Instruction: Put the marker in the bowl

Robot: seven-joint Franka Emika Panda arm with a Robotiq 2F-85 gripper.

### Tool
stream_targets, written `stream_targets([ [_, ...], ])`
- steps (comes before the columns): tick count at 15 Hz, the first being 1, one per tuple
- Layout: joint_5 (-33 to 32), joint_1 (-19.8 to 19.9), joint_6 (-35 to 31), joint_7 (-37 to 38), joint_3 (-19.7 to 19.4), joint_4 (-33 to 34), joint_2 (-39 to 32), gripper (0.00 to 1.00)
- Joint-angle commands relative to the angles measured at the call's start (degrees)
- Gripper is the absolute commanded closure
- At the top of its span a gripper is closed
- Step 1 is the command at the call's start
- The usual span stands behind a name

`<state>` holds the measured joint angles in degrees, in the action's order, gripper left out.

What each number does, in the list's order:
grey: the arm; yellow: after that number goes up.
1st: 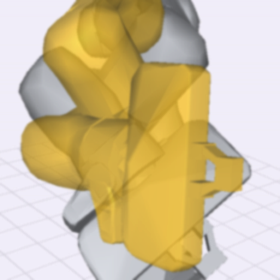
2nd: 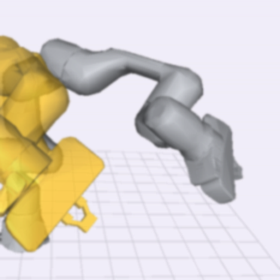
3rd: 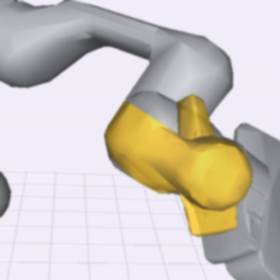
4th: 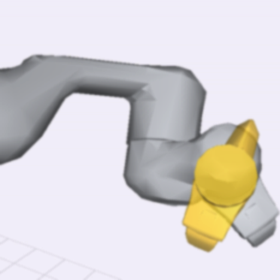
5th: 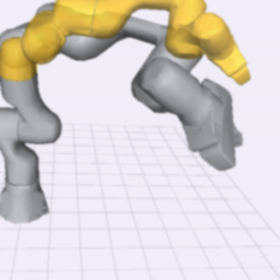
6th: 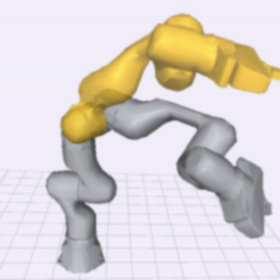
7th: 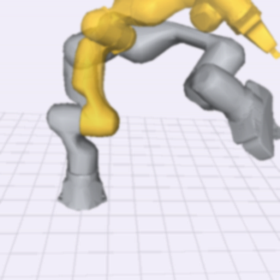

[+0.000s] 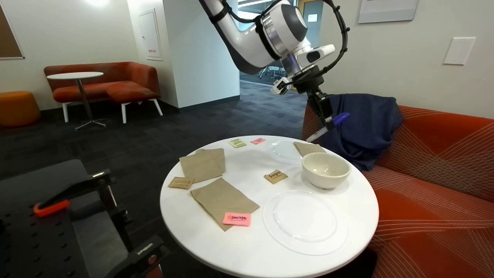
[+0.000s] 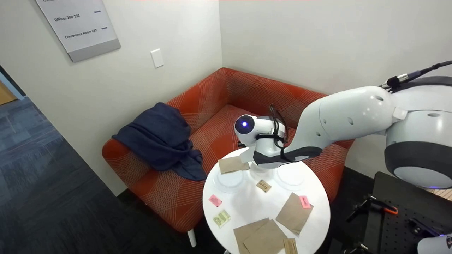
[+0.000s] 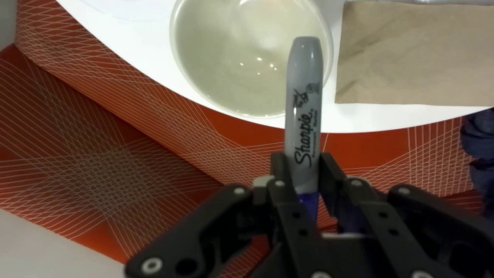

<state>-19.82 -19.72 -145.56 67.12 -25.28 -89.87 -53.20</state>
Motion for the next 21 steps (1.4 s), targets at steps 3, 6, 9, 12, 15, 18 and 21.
stream_targets([
  [3, 0.2, 1.83, 5.42, 3.87, 0.97, 5.7, -2.22, 0.94],
  [6, 0.32, 2.66, 6.38, 4.93, 1.45, 5.47, -1.88, 0.94],
  [9, 0.31, 3.76, 6.87, 5.83, 1.76, 4.72, -1.93, 0.94],
  [12, 0.31, 4.73, 7.3, 6.32, 2.04, 4.45, -2.37, 0.94],
  [15, 0.38, 5.45, 7.57, 6.16, 2.29, 4.64, -3.12, 0.94],
  [18, 0.31, 5.7, 7.44, 6.02, 2.52, 4.5, -3.55, 0.94],
  [21, 0.3, 5.74, 7.47, 5.95, 2.6, 4.35, -3.72, 0.43],
])
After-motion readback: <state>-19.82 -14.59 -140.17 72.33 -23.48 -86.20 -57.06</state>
